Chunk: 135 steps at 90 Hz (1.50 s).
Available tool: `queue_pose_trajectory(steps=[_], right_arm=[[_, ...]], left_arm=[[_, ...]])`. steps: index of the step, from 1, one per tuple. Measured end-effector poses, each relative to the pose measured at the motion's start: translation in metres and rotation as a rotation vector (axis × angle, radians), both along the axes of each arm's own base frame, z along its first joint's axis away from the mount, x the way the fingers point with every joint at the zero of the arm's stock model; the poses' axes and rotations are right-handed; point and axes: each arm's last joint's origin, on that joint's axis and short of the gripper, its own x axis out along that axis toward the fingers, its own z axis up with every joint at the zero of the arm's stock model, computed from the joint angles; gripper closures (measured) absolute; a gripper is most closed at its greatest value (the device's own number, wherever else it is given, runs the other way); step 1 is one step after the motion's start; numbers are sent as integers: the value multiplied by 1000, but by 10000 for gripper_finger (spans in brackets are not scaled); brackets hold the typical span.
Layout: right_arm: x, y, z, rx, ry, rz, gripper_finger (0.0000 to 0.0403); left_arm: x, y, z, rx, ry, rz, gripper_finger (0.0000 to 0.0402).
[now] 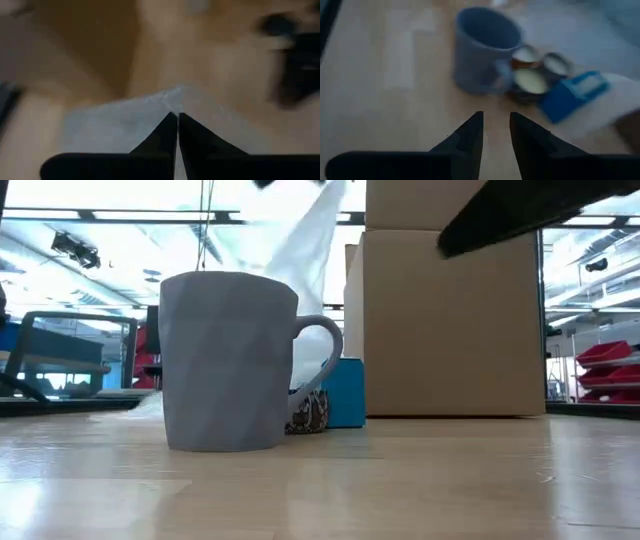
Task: Wrap mug
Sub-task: Wrap the purple mug with the transparent bubble wrap
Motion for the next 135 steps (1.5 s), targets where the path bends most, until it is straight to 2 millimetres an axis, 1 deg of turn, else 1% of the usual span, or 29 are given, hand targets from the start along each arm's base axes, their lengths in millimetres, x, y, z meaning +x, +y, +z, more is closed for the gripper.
queue_pose_trajectory(steps=[11,21,28,34,44,57,67,78,89,94,99,106,114,124,135], right_arm=[[-10,4,7,-46,-57,-23,331],[-15,8,8,-98,-72,-19,331],[-21,9,13,-160,-47,13,331],[-29,8,25,-193,-42,18,331],[-48,5,59,-165,-84,15,331],[-76,0,93,-58,-123,73,331],[-97,-5,115,3,-155,120,331],[-116,-13,139,14,-184,193,331],[-128,-20,173,101,-265,296,331],[-129,-19,185,139,-299,375,331],[-129,-14,193,166,-323,462,331],[-126,-4,193,200,-323,575,331],[-120,8,182,227,-280,640,331],[-113,22,158,277,-182,615,331],[-106,32,126,335,-46,533,331]], left_arm=[[4,-25,4,-27,-91,-97,402],[8,-41,5,-32,-155,-149,402],[14,-51,7,-33,-224,-218,402],[22,-57,9,-71,-289,-297,402],[37,-68,8,-169,-386,-423,401],[62,-82,-15,-226,-432,-519,401],[82,-89,-36,-234,-468,-529,401],[101,-95,-60,-241,-490,-526,402],[117,-99,-85,-243,-510,-524,401],[123,-98,-95,-234,-520,-522,401],[130,-95,-104,-223,-528,-500,401],[139,-84,-117,-195,-527,-430,402],[148,-71,-127,-168,-522,-369,400],[150,-63,-127,-162,-530,-350,390],[151,-61,-125,-165,-545,-354,359]])
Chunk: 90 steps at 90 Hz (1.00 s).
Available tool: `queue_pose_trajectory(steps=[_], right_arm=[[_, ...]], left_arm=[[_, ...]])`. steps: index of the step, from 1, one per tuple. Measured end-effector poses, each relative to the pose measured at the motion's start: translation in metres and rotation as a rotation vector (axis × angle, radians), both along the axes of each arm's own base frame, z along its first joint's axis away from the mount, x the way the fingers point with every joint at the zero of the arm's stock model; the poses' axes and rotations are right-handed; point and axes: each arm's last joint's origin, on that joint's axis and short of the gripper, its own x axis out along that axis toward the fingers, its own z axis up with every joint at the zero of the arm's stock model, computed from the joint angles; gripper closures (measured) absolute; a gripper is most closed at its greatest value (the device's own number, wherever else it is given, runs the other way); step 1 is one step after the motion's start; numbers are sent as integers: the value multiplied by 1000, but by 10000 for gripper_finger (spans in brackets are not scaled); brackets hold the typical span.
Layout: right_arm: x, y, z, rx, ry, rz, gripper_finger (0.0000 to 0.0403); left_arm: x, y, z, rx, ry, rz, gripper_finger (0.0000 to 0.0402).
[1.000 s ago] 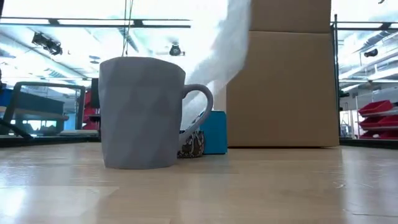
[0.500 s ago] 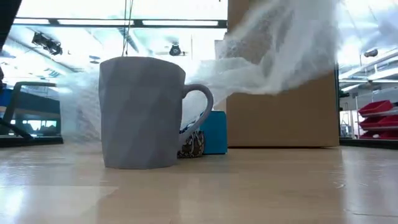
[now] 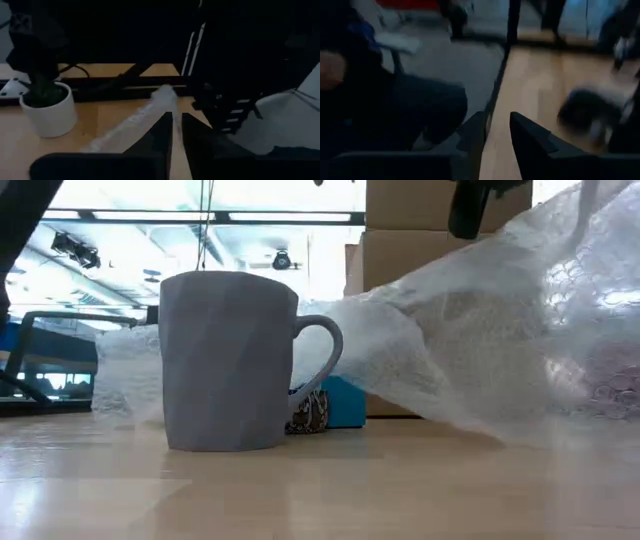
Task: Wrap mug
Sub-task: Wrap the purple mug with the transparent bubble wrap
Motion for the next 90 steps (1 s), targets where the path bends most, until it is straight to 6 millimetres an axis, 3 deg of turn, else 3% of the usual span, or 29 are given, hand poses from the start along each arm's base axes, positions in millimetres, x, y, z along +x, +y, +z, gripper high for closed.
queue_pose_trajectory(steps=[16,29,46,55,68,90], right_arm=[[7,-5,-46,-64,231,-185,331],[14,-20,-71,-141,399,-337,331],[31,-35,-95,-238,553,-443,331],[44,-41,-108,-305,598,-454,331],[57,-60,-121,-475,675,-487,331],[70,-130,-112,-773,889,-727,331]], left_arm=[[0,0,1,-7,-11,-19,293],[-8,0,18,1,-8,-71,250],[-45,3,64,135,82,-123,234],[-70,-7,72,183,217,-171,234],[-101,-21,68,204,461,-154,234],[-132,-25,38,374,766,165,234]])
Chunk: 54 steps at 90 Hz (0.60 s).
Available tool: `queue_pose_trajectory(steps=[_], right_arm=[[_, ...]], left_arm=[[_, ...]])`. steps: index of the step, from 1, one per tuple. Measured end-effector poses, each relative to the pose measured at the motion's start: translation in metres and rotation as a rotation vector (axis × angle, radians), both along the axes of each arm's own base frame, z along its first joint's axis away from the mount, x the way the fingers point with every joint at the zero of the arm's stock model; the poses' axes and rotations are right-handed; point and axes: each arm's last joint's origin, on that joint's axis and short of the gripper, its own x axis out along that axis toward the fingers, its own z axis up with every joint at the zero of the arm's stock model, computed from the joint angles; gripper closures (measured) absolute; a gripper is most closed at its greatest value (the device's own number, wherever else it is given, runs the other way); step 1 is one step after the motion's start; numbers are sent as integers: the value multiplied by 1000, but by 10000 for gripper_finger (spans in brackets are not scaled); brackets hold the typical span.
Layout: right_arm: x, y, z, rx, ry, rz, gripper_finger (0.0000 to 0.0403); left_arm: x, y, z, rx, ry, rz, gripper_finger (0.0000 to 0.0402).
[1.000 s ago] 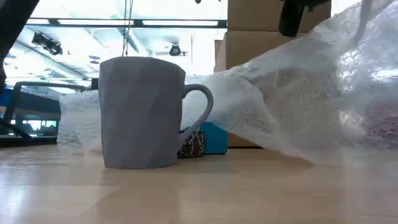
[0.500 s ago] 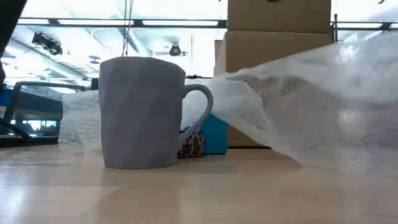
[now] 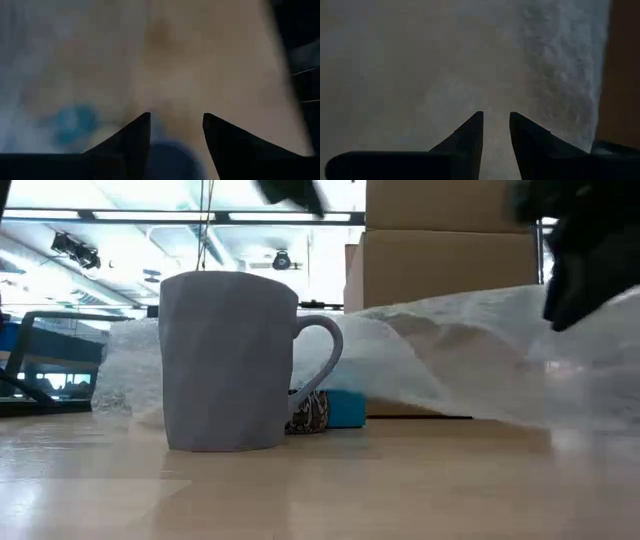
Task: Wrap mug
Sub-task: Wrap the purple mug with the transparent bubble wrap
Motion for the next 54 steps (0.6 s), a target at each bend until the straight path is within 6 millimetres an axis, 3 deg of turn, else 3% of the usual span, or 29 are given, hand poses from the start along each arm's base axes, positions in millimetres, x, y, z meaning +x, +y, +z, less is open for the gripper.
queue_pose_trajectory(steps=[8,22,41,54], right_arm=[[6,-22,3,-22,65,-85,331],[22,-41,4,139,54,-140,331],[52,-28,-7,588,-30,-68,331],[74,-10,-4,696,-243,93,331]], left_arm=[[-11,2,-6,109,65,85,234],[-29,8,-14,294,154,200,234],[-49,20,-25,571,208,292,234],[-59,27,-40,681,225,347,234]])
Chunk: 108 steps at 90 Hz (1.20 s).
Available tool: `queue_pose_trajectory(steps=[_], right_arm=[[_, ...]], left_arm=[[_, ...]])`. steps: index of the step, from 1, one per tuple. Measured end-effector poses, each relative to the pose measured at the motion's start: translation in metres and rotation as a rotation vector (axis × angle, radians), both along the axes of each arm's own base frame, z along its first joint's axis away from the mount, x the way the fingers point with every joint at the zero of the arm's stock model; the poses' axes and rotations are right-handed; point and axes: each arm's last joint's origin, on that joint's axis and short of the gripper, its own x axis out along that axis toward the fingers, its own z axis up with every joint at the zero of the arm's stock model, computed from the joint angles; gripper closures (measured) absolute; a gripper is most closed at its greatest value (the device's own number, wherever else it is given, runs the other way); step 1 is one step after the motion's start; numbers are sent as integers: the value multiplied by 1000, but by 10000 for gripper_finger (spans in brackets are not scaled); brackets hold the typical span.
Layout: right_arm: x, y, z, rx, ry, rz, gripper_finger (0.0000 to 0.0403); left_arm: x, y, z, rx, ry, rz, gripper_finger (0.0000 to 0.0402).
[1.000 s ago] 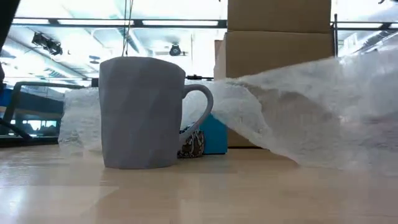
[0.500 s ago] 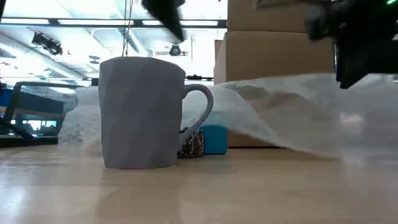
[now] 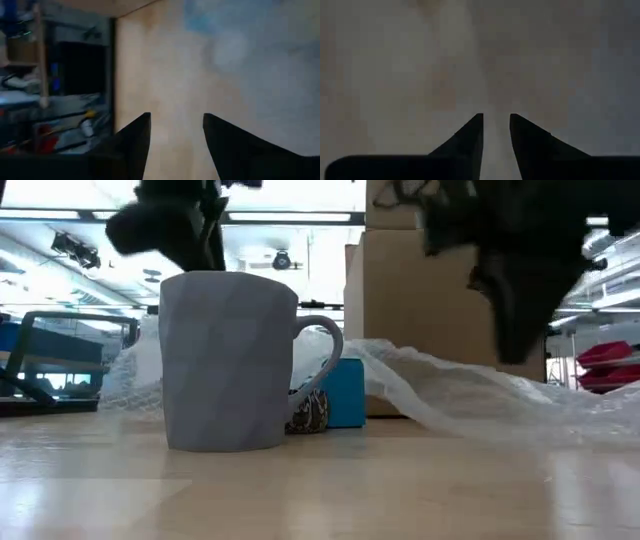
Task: Wrap mug
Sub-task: Wrap the purple mug with the transparent bubble wrap
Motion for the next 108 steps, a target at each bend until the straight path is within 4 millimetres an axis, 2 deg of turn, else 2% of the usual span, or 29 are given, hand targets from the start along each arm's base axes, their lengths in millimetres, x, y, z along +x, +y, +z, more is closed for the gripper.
queue_pose_trajectory(steps=[12,24,34,46,59,70,78,90,108], right_arm=[[12,9,3,-23,-174,102,331],[9,1,-11,-157,-167,103,331],[-1,-13,-32,-189,-116,1,331],[-15,-18,-58,-61,-51,-97,331],[-32,0,-72,165,4,-109,331],[-45,29,-68,421,145,-56,331],[-49,42,-61,471,184,-25,331],[-50,51,-46,389,126,-14,331],[-58,38,-42,152,182,-75,331]], left_arm=[[-6,4,-13,16,10,51,234],[-13,6,-18,38,26,83,234],[-19,7,-15,74,34,115,234],[-18,7,-13,83,-2,109,234],[-20,7,-11,89,-5,106,234],[-20,7,-12,92,-6,103,234],[-20,7,-12,92,-9,105,234],[-19,6,-12,94,-19,102,234],[-19,7,-11,107,-28,95,234]])
